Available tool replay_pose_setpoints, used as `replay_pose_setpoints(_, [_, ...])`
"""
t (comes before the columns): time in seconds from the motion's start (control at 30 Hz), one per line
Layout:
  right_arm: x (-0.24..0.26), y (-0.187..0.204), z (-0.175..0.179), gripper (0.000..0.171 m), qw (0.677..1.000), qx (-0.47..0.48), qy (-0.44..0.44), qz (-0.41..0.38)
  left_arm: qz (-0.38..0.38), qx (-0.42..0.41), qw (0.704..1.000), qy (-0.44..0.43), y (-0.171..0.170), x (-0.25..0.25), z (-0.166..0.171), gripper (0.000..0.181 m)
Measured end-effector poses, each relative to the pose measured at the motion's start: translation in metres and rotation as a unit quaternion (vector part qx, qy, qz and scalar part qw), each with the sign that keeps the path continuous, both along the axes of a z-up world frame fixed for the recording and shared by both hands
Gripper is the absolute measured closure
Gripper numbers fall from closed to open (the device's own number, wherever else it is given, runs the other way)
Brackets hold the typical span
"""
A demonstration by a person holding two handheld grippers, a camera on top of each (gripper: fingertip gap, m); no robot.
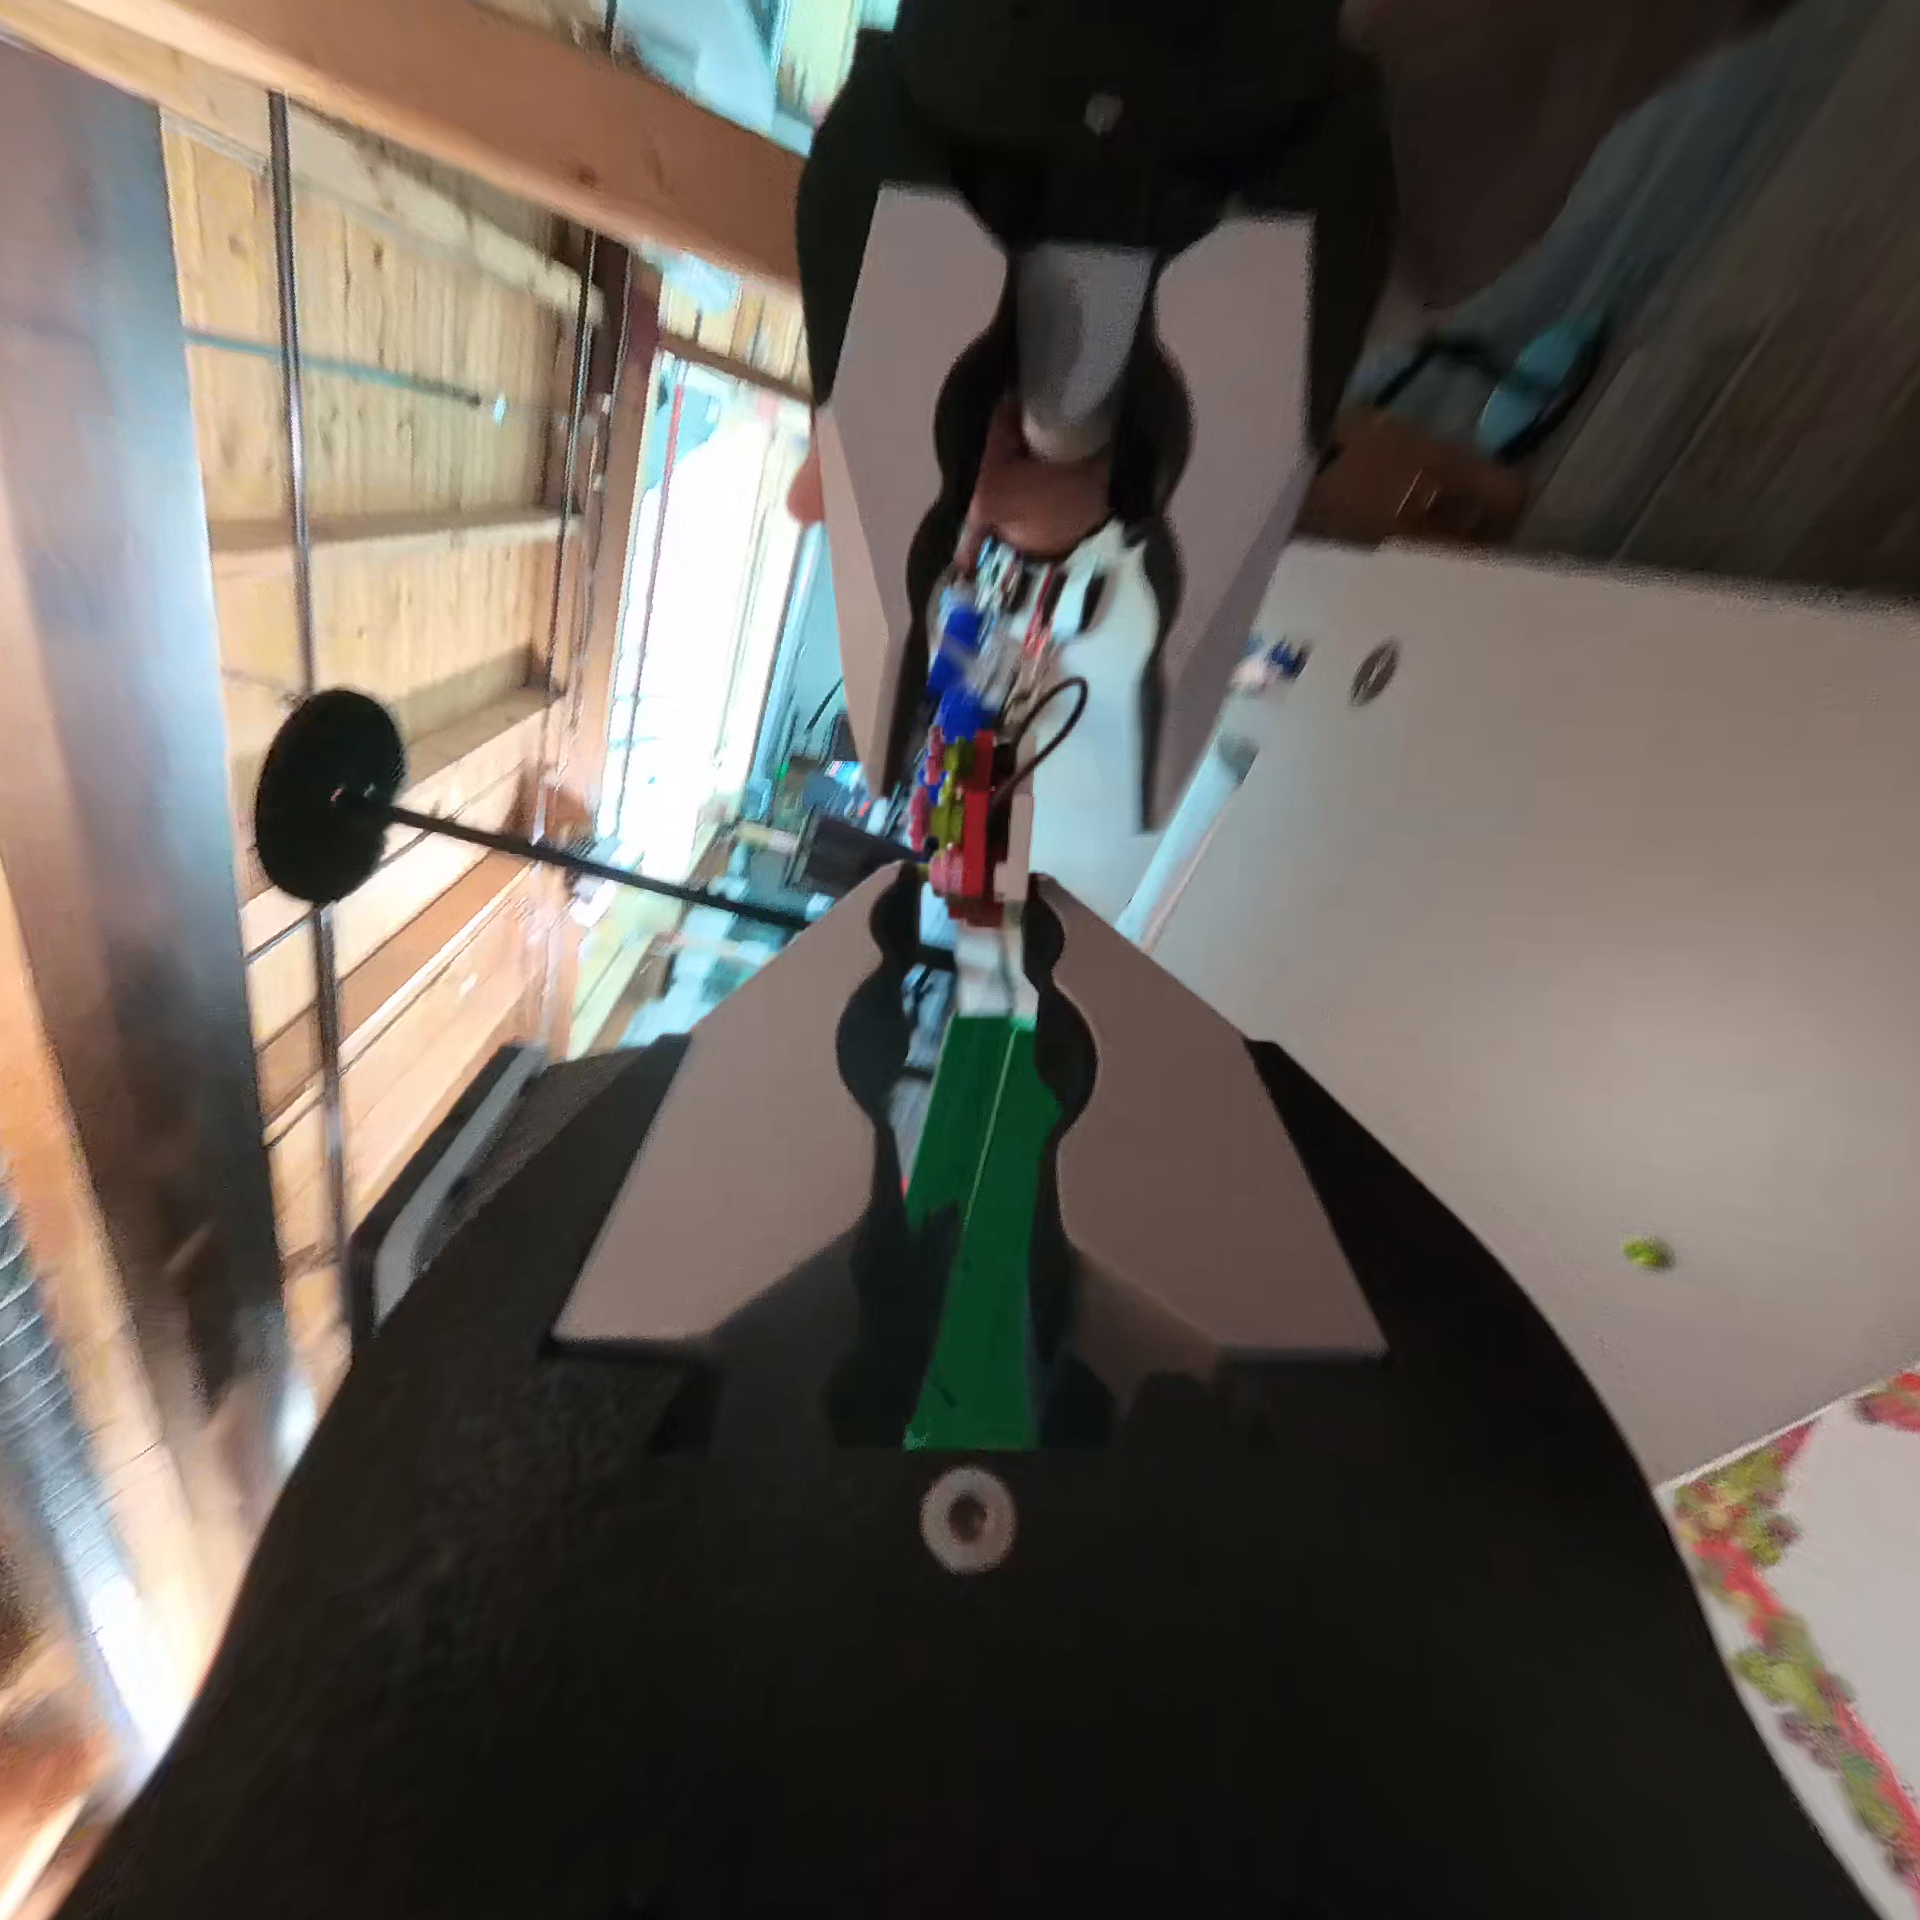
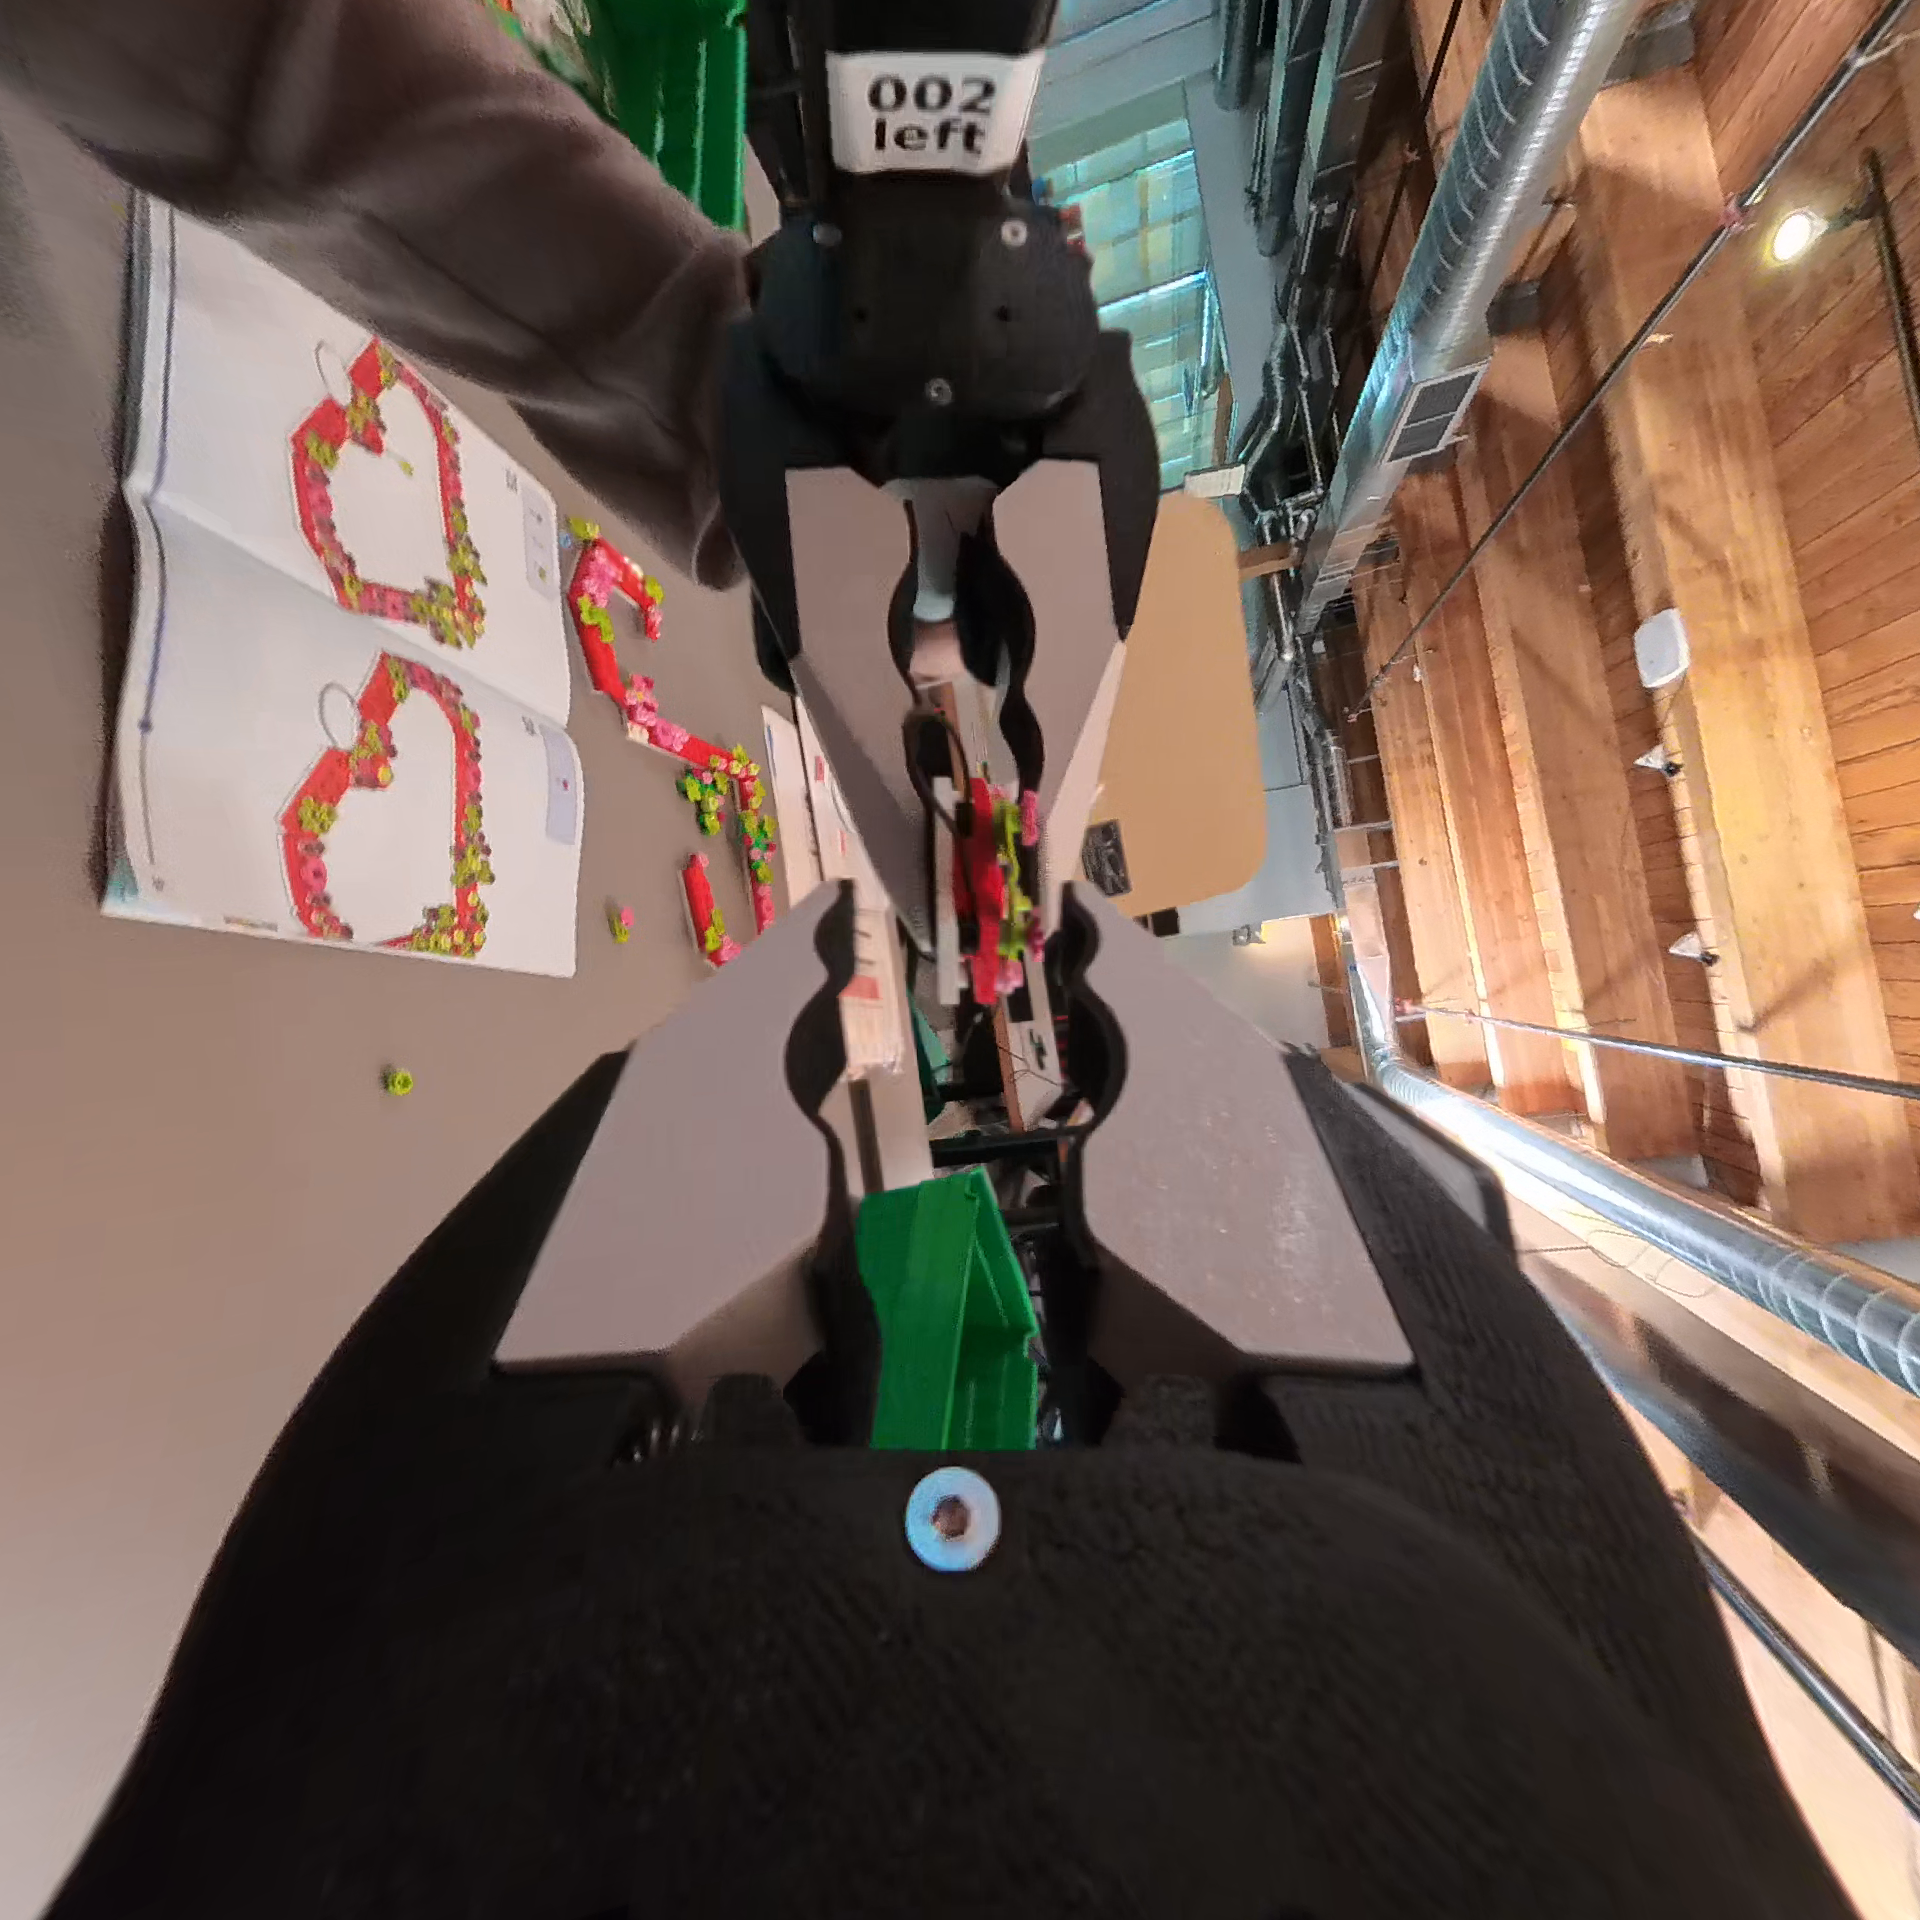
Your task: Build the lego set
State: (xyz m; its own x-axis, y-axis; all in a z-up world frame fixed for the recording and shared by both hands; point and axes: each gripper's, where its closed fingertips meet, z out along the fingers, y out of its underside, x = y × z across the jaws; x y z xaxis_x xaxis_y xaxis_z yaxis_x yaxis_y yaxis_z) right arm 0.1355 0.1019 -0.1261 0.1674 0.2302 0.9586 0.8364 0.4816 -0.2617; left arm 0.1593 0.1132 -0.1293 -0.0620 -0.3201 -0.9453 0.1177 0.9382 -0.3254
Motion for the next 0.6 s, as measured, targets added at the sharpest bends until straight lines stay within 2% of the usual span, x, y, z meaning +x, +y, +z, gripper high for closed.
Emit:
replay_pose_setpoints(0.1, [0.029, 0.014, -0.017, 0.117, 0.999, 0.022, 0.023, 0.014, 0.09, 0.062, 0.994, -0.03, 0.037, 0.016, -0.015, 0.164])
replay_pose_setpoints(0.23, [0.095, 0.047, -0.04, 0.114, 0.991, 0.037, 0.125, -0.005, 0.209, 0.188, 0.959, -0.026, 0.081, 0.026, -0.056, 0.164])
replay_pose_setpoints(0.3, [0.127, 0.073, -0.055, 0.115, 0.979, 0.027, 0.2, -0.016, 0.24, 0.237, 0.941, -0.004, 0.095, 0.031, -0.082, 0.164])
replay_pose_setpoints(0.37, [0.151, 0.103, -0.071, 0.117, 0.962, 0.001, 0.274, -0.021, 0.254, 0.252, 0.933, 0.027, 0.104, 0.036, -0.105, 0.164])
replay_pose_setpoints(0.47, [0.168, 0.151, -0.094, 0.121, 0.942, -0.02, 0.334, -0.028, 0.264, 0.242, 0.93, 0.081, 0.118, 0.049, -0.133, 0.164])
replay_pose_setpoints(0.53, [0.17, 0.177, -0.103, 0.122, 0.935, -0.039, 0.352, -0.024, 0.274, 0.234, 0.924, 0.126, 0.13, 0.055, -0.153, 0.164])
replay_pose_setpoints(0.6, [0.165, 0.189, -0.094, 0.123, 0.937, -0.028, 0.348, -0.003, 0.28, 0.213, 0.919, 0.176, 0.139, 0.061, -0.174, 0.163])
